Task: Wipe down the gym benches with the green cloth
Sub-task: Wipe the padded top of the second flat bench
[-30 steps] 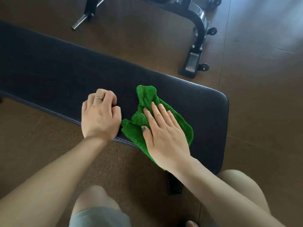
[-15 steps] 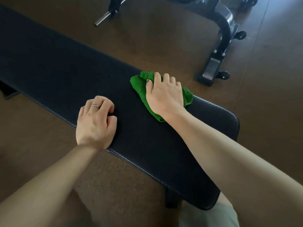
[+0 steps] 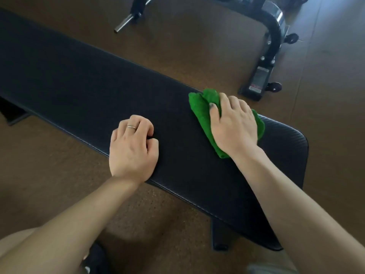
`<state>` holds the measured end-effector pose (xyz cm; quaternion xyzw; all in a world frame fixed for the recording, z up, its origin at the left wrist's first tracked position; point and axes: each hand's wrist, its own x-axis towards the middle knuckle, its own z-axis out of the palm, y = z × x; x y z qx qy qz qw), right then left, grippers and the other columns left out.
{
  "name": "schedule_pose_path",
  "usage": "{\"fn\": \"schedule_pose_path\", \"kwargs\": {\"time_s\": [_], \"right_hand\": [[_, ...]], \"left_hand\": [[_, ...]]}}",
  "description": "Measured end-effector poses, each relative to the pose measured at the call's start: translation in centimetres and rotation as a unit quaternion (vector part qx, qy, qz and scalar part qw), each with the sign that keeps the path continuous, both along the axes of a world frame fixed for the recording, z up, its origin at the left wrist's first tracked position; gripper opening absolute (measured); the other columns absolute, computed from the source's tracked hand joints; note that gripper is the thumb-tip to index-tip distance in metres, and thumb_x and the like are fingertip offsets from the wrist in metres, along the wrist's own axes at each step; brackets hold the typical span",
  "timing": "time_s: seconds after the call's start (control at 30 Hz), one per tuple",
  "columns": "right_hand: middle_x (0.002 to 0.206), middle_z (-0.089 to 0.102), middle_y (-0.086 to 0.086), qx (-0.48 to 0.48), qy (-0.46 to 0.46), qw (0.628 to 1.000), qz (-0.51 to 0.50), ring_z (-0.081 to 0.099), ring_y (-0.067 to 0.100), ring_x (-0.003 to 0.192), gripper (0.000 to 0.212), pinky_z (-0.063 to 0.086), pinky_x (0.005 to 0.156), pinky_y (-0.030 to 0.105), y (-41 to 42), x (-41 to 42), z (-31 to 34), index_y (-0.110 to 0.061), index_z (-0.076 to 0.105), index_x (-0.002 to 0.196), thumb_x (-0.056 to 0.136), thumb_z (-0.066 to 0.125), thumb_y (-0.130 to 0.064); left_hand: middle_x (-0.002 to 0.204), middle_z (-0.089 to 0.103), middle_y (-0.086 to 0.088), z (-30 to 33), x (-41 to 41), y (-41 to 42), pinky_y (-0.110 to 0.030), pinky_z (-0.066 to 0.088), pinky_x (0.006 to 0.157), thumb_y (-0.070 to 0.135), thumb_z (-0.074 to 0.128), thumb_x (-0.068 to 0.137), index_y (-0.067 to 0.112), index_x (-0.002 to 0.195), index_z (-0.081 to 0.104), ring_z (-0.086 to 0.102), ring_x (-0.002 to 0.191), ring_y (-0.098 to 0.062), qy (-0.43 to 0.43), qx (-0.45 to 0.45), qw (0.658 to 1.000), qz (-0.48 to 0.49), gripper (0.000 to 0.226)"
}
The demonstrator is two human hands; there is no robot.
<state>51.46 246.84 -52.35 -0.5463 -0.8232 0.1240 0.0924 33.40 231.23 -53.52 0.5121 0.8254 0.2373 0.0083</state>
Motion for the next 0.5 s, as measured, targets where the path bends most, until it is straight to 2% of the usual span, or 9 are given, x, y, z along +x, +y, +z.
{"fn": "schedule_pose_path", "kwargs": {"time_s": [0.07, 0.1, 0.17, 0.23, 0.27, 0.3, 0.37, 0.5], "right_hand": [[0.169, 0.026, 0.004, -0.028, -0.021, 0.999, -0.042, 0.016, 0.023, 0.157, 0.060, 0.008, 0.129, 0.037, -2.3, 1.9, 0.1, -0.022, 0.024, 0.163, 0.109, 0.018, -0.048], [0.173, 0.013, 0.002, -0.043, -0.030, 0.996, -0.067, 0.005, 0.019, 0.160, 0.061, 0.000, 0.129, 0.036, -3.2, 2.2, 0.1, -0.024, 0.017, 0.165, 0.109, 0.015, -0.049], [0.174, 0.001, 0.002, -0.051, -0.047, 0.992, -0.109, -0.006, 0.018, 0.160, 0.063, -0.006, 0.129, 0.036, -4.4, 1.5, -0.1, -0.023, 0.009, 0.166, 0.109, 0.013, -0.048], [0.174, -0.003, 0.005, -0.051, -0.057, 0.986, -0.149, -0.008, 0.022, 0.160, 0.064, -0.007, 0.129, 0.040, -4.9, -0.9, -0.1, -0.019, 0.006, 0.166, 0.109, 0.013, -0.047], [0.174, -0.003, 0.007, -0.048, -0.053, 0.984, -0.166, -0.008, 0.023, 0.160, 0.064, -0.006, 0.129, 0.041, -4.9, -2.5, -0.2, -0.018, 0.005, 0.166, 0.109, 0.013, -0.046], [0.174, -0.002, 0.009, -0.043, -0.048, 0.982, -0.177, -0.007, 0.025, 0.160, 0.065, -0.006, 0.129, 0.042, -4.8, -4.3, -0.3, -0.016, 0.006, 0.166, 0.109, 0.013, -0.046], [0.174, 0.000, 0.010, -0.034, -0.031, 0.983, -0.175, -0.005, 0.027, 0.160, 0.066, -0.005, 0.129, 0.044, -4.4, -8.7, -0.6, -0.014, 0.008, 0.166, 0.108, 0.014, -0.046], [0.174, 0.003, 0.009, -0.040, -0.018, 0.989, -0.145, -0.003, 0.027, 0.160, 0.065, -0.004, 0.129, 0.044, -3.7, -15.2, 0.0, -0.015, 0.012, 0.165, 0.109, 0.015, -0.046]], "left_hand": [[0.104, 0.052, 0.008, 0.0, 0.0, 0.1, -0.032, 0.031, 0.089, 0.014, 0.047, 0.088, 0.021, 0.090, 0.050, 0.048, 0.101, -0.019, -0.025, -0.002, 1.000, 0.018, 0.007], [0.105, 0.053, 0.010, 0.2, -0.1, 0.3, -0.031, 0.031, 0.091, 0.015, 0.048, 0.091, 0.023, 0.091, 0.052, 0.049, 0.101, -0.017, -0.041, -0.001, 0.999, 0.015, 0.009], [0.104, 0.055, 0.015, 0.9, -0.7, 0.9, -0.029, 0.030, 0.093, 0.016, 0.050, 0.096, 0.027, 0.094, 0.055, 0.052, 0.099, -0.011, -0.090, 0.004, 0.996, -0.014, 0.013], [0.099, 0.058, 0.015, 2.1, -3.1, 1.9, -0.031, 0.038, 0.087, 0.018, 0.051, 0.099, 0.026, 0.100, 0.056, 0.056, 0.090, -0.007, -0.142, 0.019, 0.987, -0.076, 0.010], [0.098, 0.059, 0.014, 2.6, -5.0, 2.6, -0.032, 0.042, 0.083, 0.019, 0.052, 0.099, 0.025, 0.103, 0.057, 0.057, 0.085, -0.007, -0.130, 0.022, 0.985, -0.110, 0.008], [0.098, 0.061, 0.011, 2.8, -7.1, 3.5, -0.035, 0.044, 0.081, 0.021, 0.053, 0.098, 0.023, 0.106, 0.057, 0.058, 0.081, -0.011, -0.081, 0.026, 0.987, -0.136, 0.009], [0.104, 0.062, 0.002, 2.2, -11.3, 5.0, -0.042, 0.047, 0.084, 0.019, 0.054, 0.096, 0.016, 0.109, 0.059, 0.060, 0.082, -0.021, 0.010, 0.022, 0.985, -0.170, 0.015], [0.107, 0.059, -0.003, 1.1, -13.0, 6.0, -0.045, 0.046, 0.084, 0.013, 0.056, 0.092, 0.013, 0.103, 0.060, 0.057, 0.090, -0.025, 0.024, -0.009, 0.982, -0.189, 0.011]]}}
